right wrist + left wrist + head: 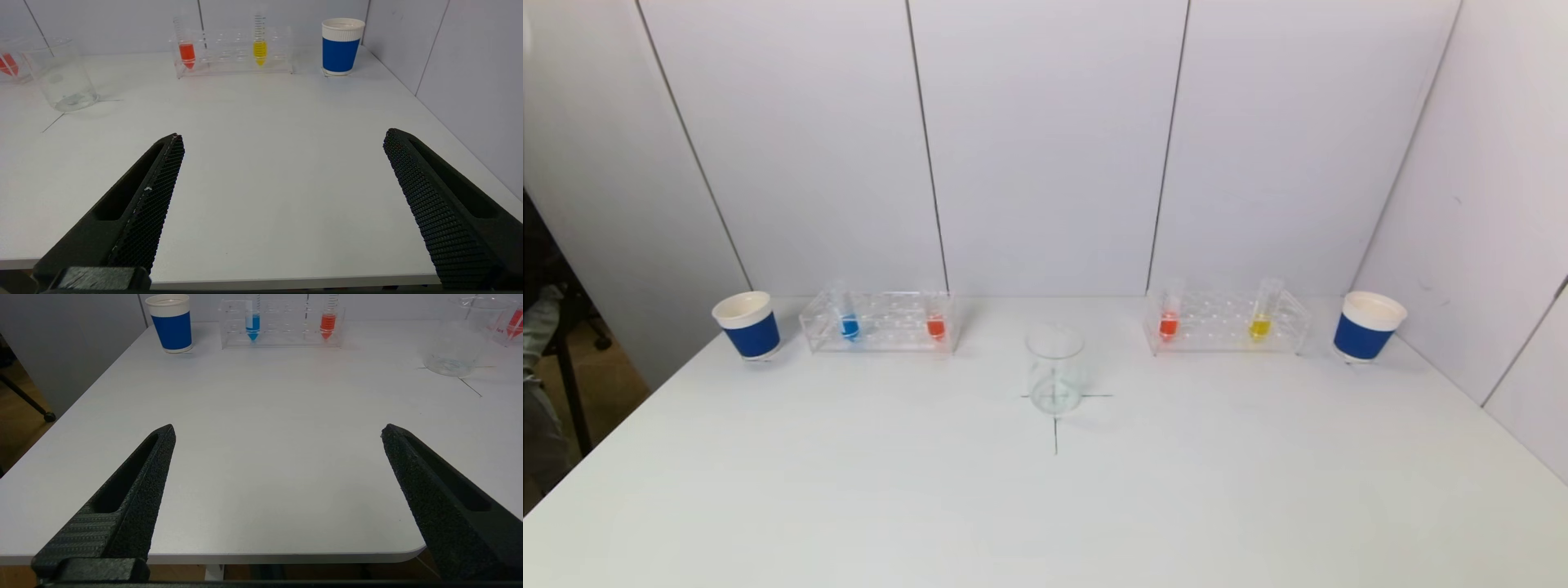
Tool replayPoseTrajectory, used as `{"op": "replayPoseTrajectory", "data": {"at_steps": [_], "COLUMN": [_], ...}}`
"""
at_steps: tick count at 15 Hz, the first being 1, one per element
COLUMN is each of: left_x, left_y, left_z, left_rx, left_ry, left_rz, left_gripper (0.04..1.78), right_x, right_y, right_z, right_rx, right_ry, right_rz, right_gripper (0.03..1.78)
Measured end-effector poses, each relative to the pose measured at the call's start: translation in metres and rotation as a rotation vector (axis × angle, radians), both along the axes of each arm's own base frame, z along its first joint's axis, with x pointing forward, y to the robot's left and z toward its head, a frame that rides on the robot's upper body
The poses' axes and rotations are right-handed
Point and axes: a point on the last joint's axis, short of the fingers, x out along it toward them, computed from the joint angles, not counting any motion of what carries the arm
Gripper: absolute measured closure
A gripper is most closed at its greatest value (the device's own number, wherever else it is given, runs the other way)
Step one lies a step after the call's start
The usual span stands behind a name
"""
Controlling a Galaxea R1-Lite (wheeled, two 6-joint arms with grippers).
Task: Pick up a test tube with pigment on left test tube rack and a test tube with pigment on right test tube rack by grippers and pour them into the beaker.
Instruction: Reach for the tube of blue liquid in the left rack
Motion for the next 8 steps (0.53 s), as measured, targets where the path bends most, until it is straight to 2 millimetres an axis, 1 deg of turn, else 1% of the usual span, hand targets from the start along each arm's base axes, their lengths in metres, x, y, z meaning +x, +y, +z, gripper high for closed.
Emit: {"op": "replayPoseTrajectory", "data": {"at_steps": [8], "left_x": [0.0], "left_y": [0.0], "left_z": [0.0], "left_rx": [0.002], "left_ry": [0.0], "left_rz": [0.0], "left_gripper": [0.06], "right_x": [0.0], "right_y": [0.0], "right_z": [-0.0001], "right_rx": [0.0], "right_ry": [0.001], "right_rz": [0.0], "right_gripper": [0.04]}}
